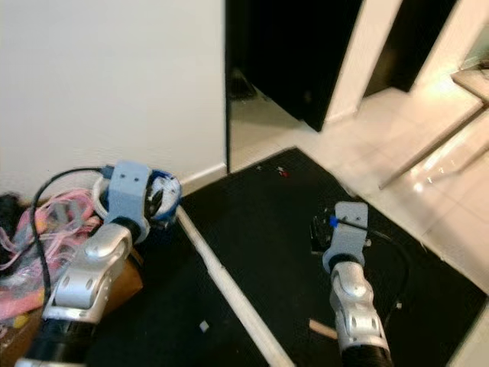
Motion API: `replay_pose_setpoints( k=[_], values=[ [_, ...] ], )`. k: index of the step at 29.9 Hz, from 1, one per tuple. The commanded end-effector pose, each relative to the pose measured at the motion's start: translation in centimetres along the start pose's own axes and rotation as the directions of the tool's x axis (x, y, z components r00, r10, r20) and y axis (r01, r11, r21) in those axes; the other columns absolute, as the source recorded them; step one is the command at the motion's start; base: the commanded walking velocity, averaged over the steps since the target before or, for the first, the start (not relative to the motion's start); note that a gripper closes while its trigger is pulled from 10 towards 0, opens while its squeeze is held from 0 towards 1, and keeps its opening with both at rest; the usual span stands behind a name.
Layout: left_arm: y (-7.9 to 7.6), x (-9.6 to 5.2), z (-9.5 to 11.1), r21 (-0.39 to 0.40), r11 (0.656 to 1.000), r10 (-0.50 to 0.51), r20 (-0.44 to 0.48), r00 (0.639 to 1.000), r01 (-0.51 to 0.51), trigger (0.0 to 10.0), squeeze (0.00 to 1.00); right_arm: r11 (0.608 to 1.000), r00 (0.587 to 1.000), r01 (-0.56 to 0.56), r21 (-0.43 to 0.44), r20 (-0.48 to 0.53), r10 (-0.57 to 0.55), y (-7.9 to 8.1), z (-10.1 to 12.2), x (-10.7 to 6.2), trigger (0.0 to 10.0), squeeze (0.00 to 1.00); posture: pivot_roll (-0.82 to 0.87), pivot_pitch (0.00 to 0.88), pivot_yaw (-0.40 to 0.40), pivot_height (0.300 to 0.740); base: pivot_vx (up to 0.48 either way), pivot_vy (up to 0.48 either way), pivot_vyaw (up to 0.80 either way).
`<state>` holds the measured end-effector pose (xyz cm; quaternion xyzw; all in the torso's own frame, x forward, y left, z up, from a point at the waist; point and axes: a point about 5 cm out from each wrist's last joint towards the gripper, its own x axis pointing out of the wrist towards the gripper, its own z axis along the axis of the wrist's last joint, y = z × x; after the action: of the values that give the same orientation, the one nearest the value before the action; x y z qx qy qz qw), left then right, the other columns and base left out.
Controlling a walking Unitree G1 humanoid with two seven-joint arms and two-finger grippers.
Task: Picking trash to rubbish bin
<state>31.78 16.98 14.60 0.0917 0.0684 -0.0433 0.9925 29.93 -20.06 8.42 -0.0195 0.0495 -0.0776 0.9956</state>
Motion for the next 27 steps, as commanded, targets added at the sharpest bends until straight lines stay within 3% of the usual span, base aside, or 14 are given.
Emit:
replay_pose_setpoints(
  k=[1, 5, 15, 27],
  values=[
    [-0.23, -0.03, 0.21, -0.004, 1.000, -0.008, 0.015, 1.000, 0.008, 10.0, 0.00, 1.000, 1.000, 0.012, 0.004, -0.001, -0.012, -0.45, 0.03, -0.17, 10.0, 0.00, -0.05, 0.073, -0.023, 0.740, 0.000, 0.000, -0.80],
    [-0.56, 0.15, 0.42, 0.005, 1.000, -0.026, 0.026, 0.999, 0.026, 10.0, 0.00, 0.999, 0.999, 0.032, 0.011, -0.006, -0.032, -1.10, 0.01, -0.16, 10.0, 0.00, -0.05, 0.073, -0.022, 0.740, 0.000, 0.000, -0.80],
    [-1.14, 0.26, 0.80, -0.021, 0.999, -0.034, 0.043, 0.999, 0.034, 10.0, 0.00, 0.999, 1.000, 0.019, 0.039, -0.016, -0.019, -0.41, -0.20, -0.49, 10.0, 0.00, -0.04, 0.080, -0.029, 0.740, 0.000, 0.000, -0.80],
    [-0.94, 0.34, 0.61, 0.001, 0.998, -0.060, 0.038, 0.997, 0.060, 10.0, 0.00, 0.997, 0.999, 0.047, 0.063, -0.018, -0.046, -0.75, -0.21, -0.50, 10.0, 0.00, -0.04, 0.067, -0.024, 0.740, 0.000, 0.000, -0.80]
  ],
)
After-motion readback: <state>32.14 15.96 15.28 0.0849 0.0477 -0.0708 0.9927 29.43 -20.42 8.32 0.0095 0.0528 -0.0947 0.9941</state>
